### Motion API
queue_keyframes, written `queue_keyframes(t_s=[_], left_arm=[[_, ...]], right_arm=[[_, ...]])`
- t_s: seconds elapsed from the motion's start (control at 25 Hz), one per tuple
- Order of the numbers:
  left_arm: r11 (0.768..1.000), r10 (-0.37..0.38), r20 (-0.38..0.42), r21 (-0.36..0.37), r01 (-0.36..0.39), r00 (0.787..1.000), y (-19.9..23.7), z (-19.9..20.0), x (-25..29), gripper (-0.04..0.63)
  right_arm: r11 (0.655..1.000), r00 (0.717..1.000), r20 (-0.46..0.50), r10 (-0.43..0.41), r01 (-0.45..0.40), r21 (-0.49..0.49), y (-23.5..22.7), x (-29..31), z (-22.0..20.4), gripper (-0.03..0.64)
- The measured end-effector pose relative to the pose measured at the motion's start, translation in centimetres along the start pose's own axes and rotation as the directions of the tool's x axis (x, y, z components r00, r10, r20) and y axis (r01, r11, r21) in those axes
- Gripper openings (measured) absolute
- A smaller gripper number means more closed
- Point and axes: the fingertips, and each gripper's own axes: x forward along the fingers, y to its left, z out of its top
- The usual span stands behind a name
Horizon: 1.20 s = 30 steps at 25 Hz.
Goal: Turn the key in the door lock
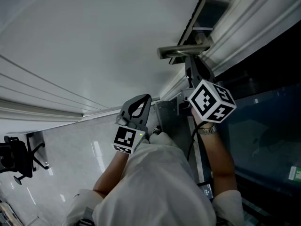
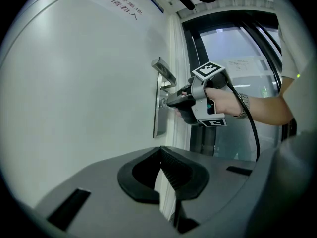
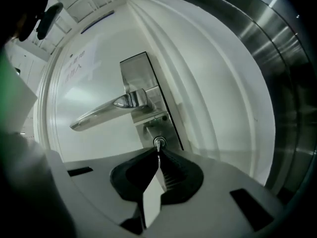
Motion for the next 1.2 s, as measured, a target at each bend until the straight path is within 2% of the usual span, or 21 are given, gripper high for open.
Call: queue_keyframes(t_s=[0.2,0.36,0.52,0.72,0.76,0.8,0.96,1.08,1.16,1.2], left_arm=[[1.0,-0.005,-0.001,-0.001,0.005,1.0,-0.2,0.0,0.0,0.006],[1.0,0.002,-0.001,-0.001,-0.002,1.0,0.0,0.0,-0.1,0.006],[1.0,0.009,-0.002,-0.001,-0.009,1.0,0.2,0.0,-0.3,0.006],[1.0,0.008,-0.004,-0.002,-0.008,1.0,0.2,-0.1,-0.3,0.006],[1.0,0.006,-0.004,-0.003,-0.006,1.0,0.1,-0.1,-0.2,0.006],[1.0,0.004,-0.004,-0.003,-0.004,1.0,0.0,-0.1,-0.2,0.006],[1.0,-0.004,-0.006,-0.002,0.004,1.0,-0.2,-0.1,0.0,0.006],[1.0,-0.01,-0.007,0.0,0.01,1.0,-0.4,-0.2,0.0,0.006],[1.0,-0.014,-0.009,0.0,0.014,1.0,-0.6,-0.3,0.0,0.006],[1.0,-0.016,-0.01,0.0,0.016,1.0,-0.6,-0.3,0.0,0.006]], right_arm=[[0.986,0.999,0.012,0.036,-0.037,0.165,-0.1,-0.3,-0.4,0.014],[0.945,0.996,0.055,0.068,-0.082,0.315,-0.1,-0.3,-0.4,0.014],[0.914,0.992,0.088,0.094,-0.121,0.387,-0.2,-0.4,-0.3,0.014],[0.806,0.981,0.116,0.158,-0.196,0.559,-0.2,-0.3,-0.4,0.014],[0.807,0.978,0.117,0.175,-0.21,0.551,-0.2,-0.3,-0.3,0.015],[0.823,0.975,0.114,0.188,-0.22,0.524,0.0,-0.4,-0.3,0.015],[0.919,0.981,0.061,0.183,-0.192,0.343,0.3,-1.0,-0.9,0.017],[0.98,0.987,0.01,0.158,-0.158,0.12,0.3,-1.2,-1.1,0.066],[0.991,0.993,-0.02,0.115,-0.116,-0.072,0.1,-1.4,-1.2,0.084],[0.982,0.996,-0.032,0.088,-0.092,-0.166,0.0,-1.4,-1.2,0.093]])
